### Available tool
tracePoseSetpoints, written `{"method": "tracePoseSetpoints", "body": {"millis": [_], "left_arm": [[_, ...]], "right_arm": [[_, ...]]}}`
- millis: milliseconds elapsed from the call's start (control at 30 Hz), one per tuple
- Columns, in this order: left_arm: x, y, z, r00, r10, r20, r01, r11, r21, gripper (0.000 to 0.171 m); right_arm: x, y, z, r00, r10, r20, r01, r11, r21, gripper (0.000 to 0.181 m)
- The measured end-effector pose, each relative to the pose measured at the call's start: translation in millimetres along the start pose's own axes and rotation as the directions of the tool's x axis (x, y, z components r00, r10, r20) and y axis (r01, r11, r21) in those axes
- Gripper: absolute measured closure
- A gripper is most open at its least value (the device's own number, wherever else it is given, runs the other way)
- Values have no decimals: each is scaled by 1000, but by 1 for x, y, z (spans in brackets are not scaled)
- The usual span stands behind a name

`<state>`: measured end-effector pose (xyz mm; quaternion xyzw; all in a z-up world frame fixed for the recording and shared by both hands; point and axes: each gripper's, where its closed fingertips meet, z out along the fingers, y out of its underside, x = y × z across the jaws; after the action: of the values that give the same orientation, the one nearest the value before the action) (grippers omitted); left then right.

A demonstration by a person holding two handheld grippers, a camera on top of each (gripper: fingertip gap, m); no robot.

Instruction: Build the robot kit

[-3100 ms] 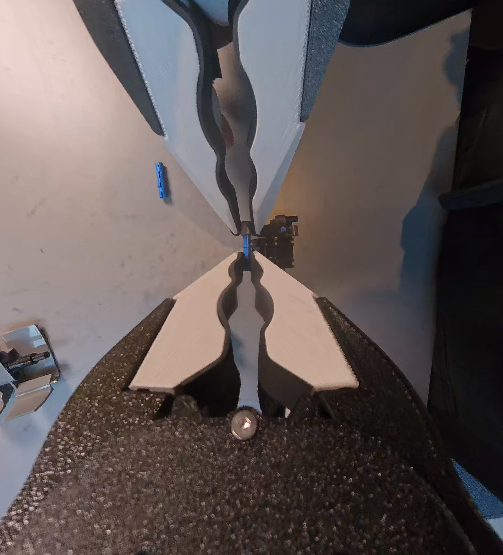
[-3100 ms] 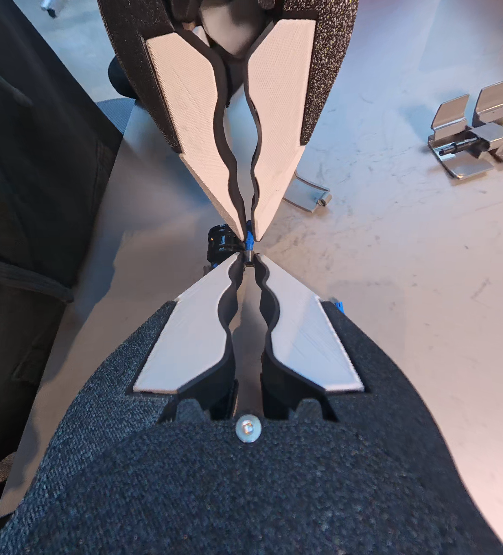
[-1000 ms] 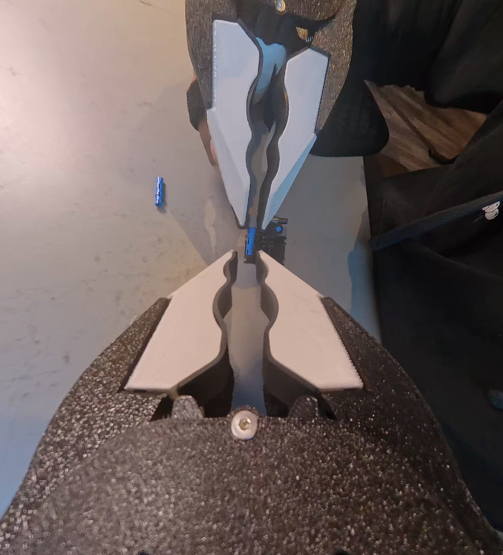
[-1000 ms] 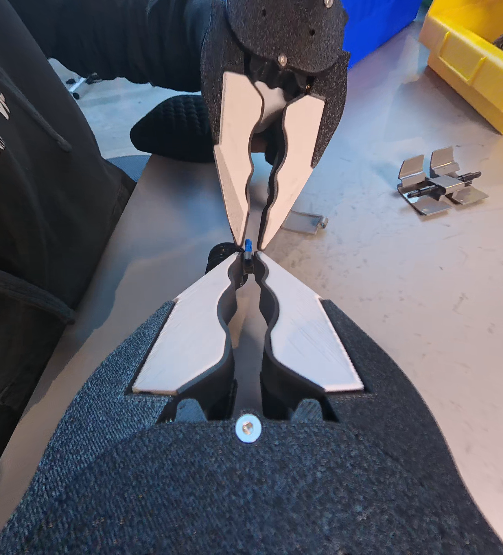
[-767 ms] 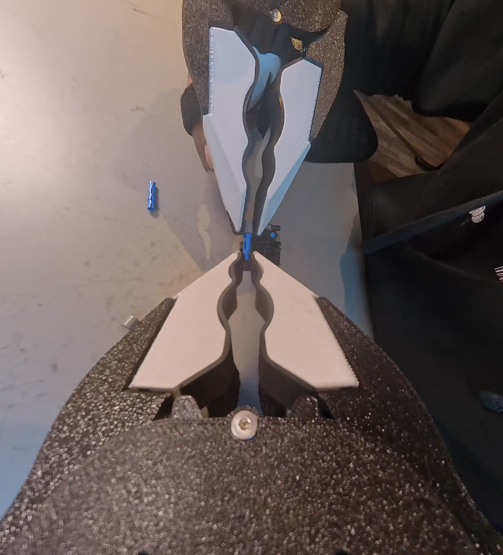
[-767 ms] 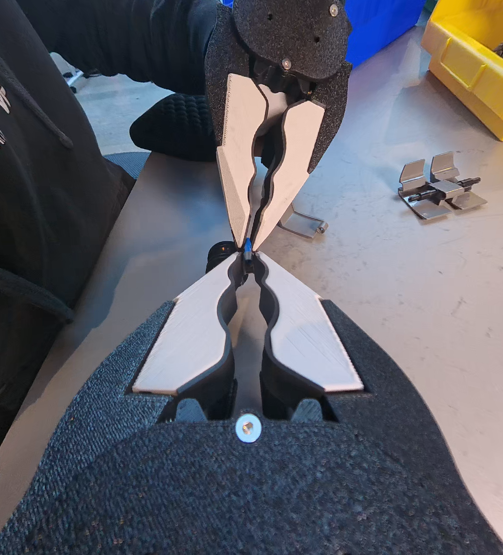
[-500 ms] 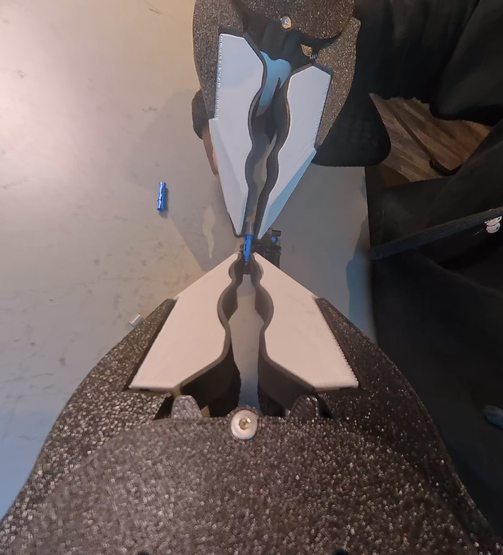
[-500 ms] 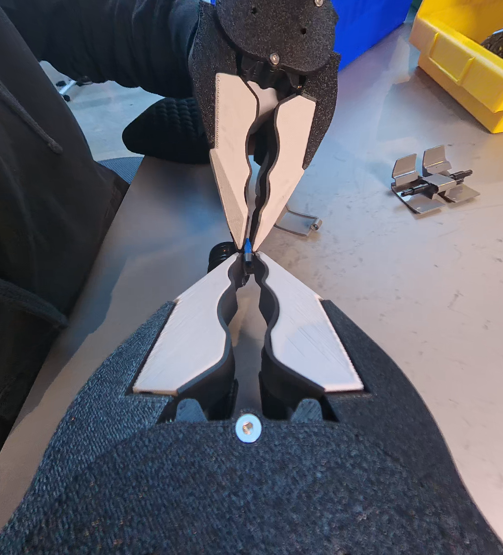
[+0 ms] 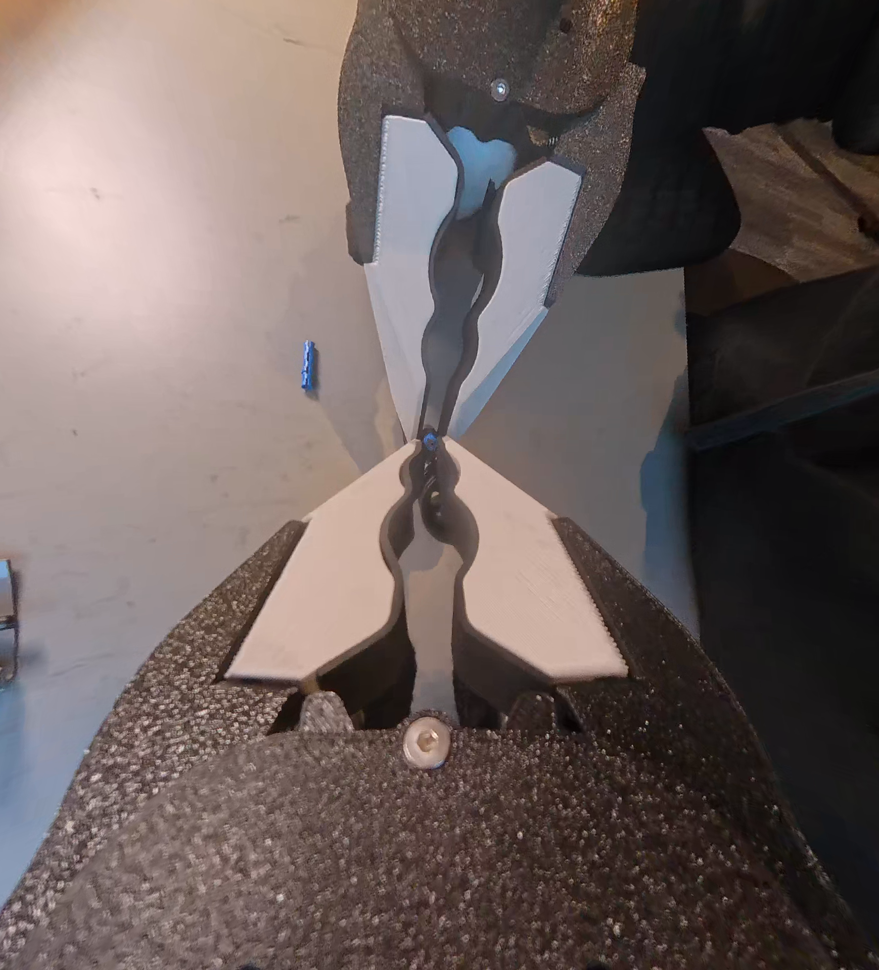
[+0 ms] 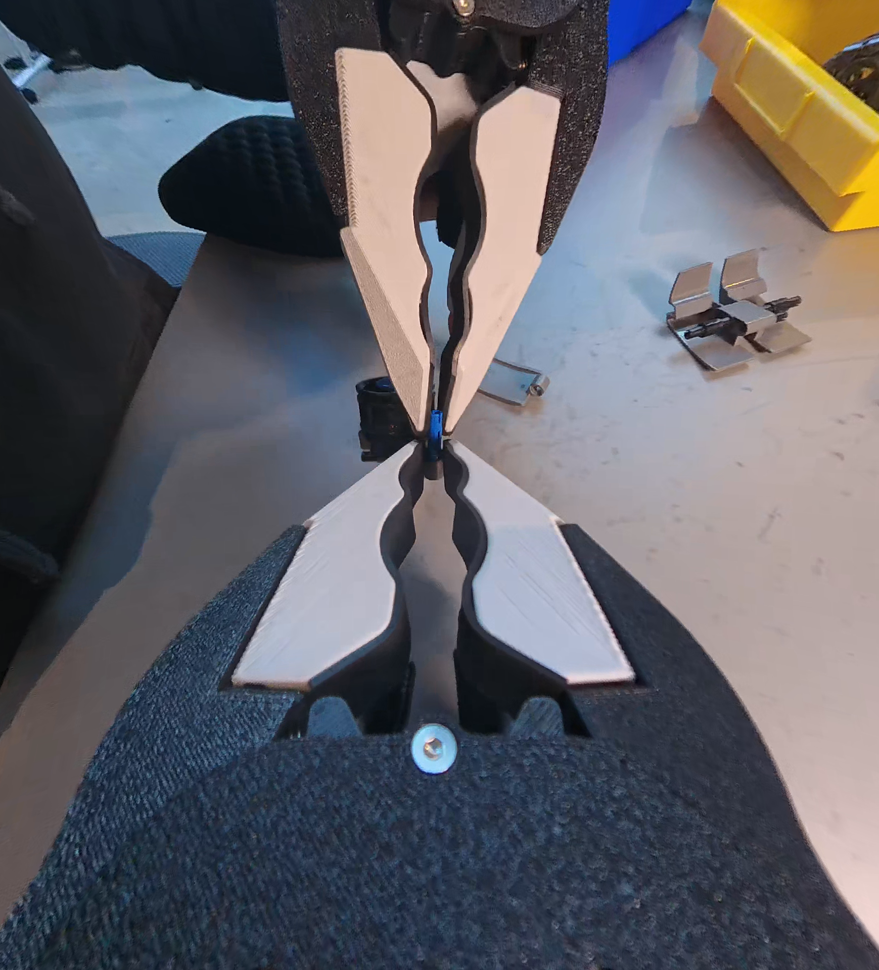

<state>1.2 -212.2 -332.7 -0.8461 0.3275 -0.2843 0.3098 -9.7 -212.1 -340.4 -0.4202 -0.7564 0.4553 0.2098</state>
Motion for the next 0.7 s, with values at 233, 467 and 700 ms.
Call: {"method": "tracePoseSetpoints", "body": {"millis": [233, 467, 700], "left_arm": [[2, 6, -12, 1000, -26, 1, 26, 997, 69, 142], [1, 18, 19, 981, 101, 162, -98, 995, -30, 121], [12, 18, 38, 993, 103, 61, -98, 993, -71, 140]], "right_arm": [[8, 9, -2, 991, -117, -59, 112, 991, -71, 174], [5, 26, -2, 973, -218, -71, 201, 961, -191, 177], [4, 33, -13, 974, -189, -123, 165, 969, -181, 178]]}}
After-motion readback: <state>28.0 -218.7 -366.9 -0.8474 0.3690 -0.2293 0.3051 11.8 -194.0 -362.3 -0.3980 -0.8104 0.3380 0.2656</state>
